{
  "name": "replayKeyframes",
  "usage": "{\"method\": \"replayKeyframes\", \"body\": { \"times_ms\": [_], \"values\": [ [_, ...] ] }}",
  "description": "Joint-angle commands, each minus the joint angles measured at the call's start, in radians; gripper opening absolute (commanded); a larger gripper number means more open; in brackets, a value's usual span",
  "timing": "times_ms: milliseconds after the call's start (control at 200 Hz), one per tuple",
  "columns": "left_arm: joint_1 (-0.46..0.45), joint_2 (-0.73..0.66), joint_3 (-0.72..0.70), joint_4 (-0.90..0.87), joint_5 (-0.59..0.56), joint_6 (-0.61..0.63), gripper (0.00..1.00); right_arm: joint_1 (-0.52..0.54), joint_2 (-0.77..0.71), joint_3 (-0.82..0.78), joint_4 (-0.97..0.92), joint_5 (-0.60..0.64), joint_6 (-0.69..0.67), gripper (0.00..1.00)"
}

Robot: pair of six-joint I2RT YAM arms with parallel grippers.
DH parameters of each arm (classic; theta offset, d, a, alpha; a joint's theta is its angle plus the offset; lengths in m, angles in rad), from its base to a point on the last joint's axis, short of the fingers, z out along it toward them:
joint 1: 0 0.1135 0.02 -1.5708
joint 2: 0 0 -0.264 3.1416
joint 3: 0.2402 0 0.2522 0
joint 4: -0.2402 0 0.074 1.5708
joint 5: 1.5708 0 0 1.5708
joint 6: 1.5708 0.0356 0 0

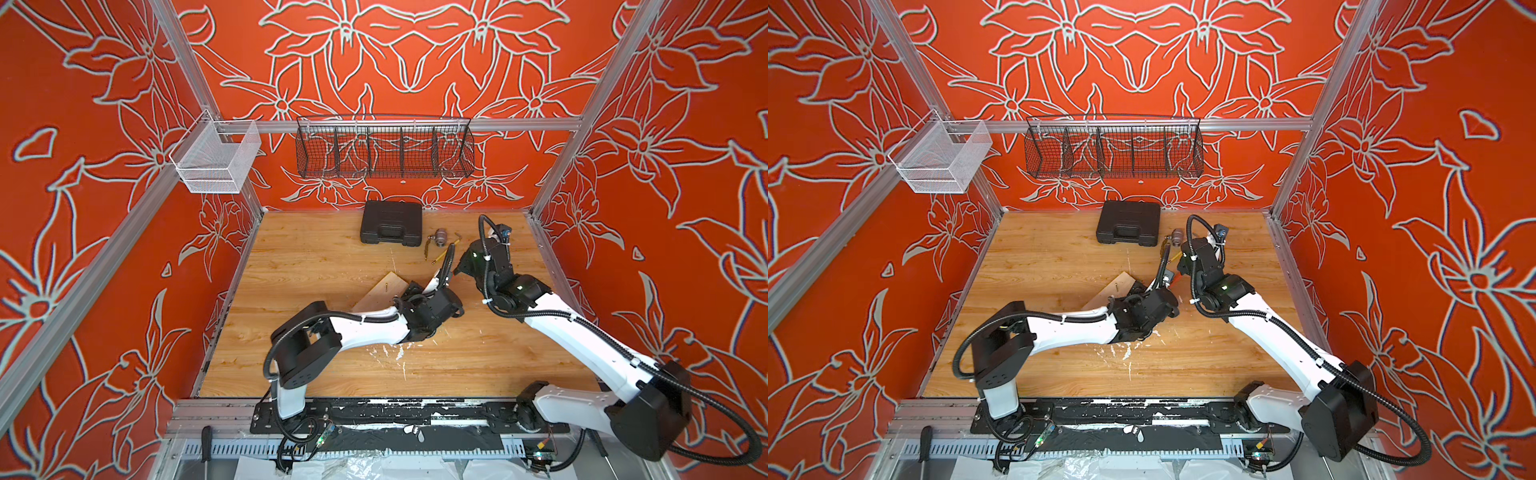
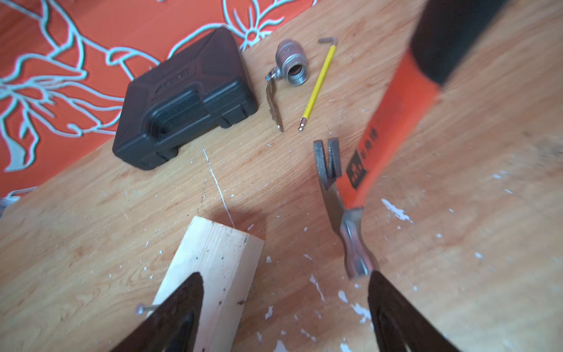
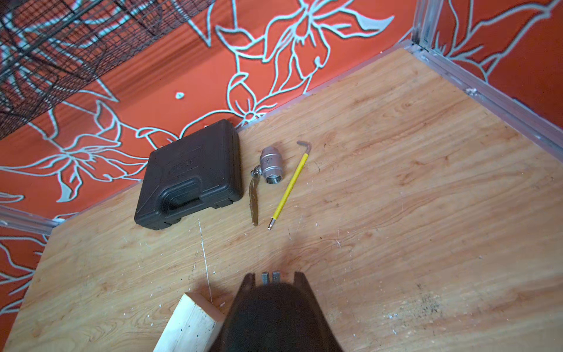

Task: Use a claw hammer to pull out a nail
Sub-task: Pick up the hammer at the center of the board.

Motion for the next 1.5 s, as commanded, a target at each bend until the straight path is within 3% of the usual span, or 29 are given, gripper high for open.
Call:
{"method": "replayKeyframes", "body": {
  "times_ms": [0, 130, 210, 335, 500, 590, 746, 851, 1056, 1176, 1266, 1361, 1496],
  "values": [
    [0.011, -0.114, -0.100, 0.113, 0.120, 0.095, 0.82, -0.002, 0.003, 0.024, 0.165, -0.079, -0.152, 0.00],
    [0.032, -0.215, -0.221, 0.164, 0.208, 0.184, 0.80, -0.008, 0.015, 0.047, 0.194, -0.210, -0.302, 0.00],
    [0.062, -0.293, -0.301, 0.201, 0.319, 0.228, 0.79, -0.013, 0.015, 0.058, 0.209, -0.293, -0.390, 0.00],
    [0.133, -0.398, -0.368, 0.206, 0.481, 0.264, 0.77, -0.038, 0.001, 0.068, 0.244, -0.527, -0.559, 0.00],
    [0.197, -0.470, -0.375, 0.149, 0.565, 0.363, 0.74, -0.074, 0.016, 0.181, 0.103, -0.754, -0.719, 0.00],
    [0.246, -0.508, -0.387, 0.138, 0.696, 0.404, 0.72, -0.088, 0.027, 0.234, 0.035, -0.884, -0.801, 0.00],
    [0.354, -0.555, -0.393, 0.119, 0.911, 0.423, 0.68, -0.108, 0.052, 0.314, -0.070, -0.972, -0.880, 0.00],
    [0.398, -0.546, -0.349, 0.060, 0.967, 0.445, 0.64, -0.121, 0.062, 0.332, -0.097, -1.048, -0.924, 0.00],
    [0.414, -0.533, -0.304, 0.033, 0.861, 0.400, 0.64, -0.127, 0.066, 0.345, -0.130, -1.116, -1.038, 0.00],
    [0.423, -0.520, -0.266, -0.045, 0.646, 0.301, 0.64, -0.127, 0.076, 0.355, -0.162, -1.143, -1.100, 0.00],
    [0.427, -0.498, -0.217, -0.163, 0.500, 0.211, 0.57, -0.127, 0.088, 0.355, -0.180, -1.189, -1.156, 0.00],
    [0.434, -0.485, -0.162, -0.323, 0.364, 0.027, 0.58, -0.127, 0.106, 0.357, -0.178, -1.233, -1.206, 0.00],
    [0.439, -0.502, -0.137, -0.563, 0.247, -0.314, 0.61, -0.127, 0.147, 0.391, -0.195, -1.170, -1.237, 0.00]
  ]
}}
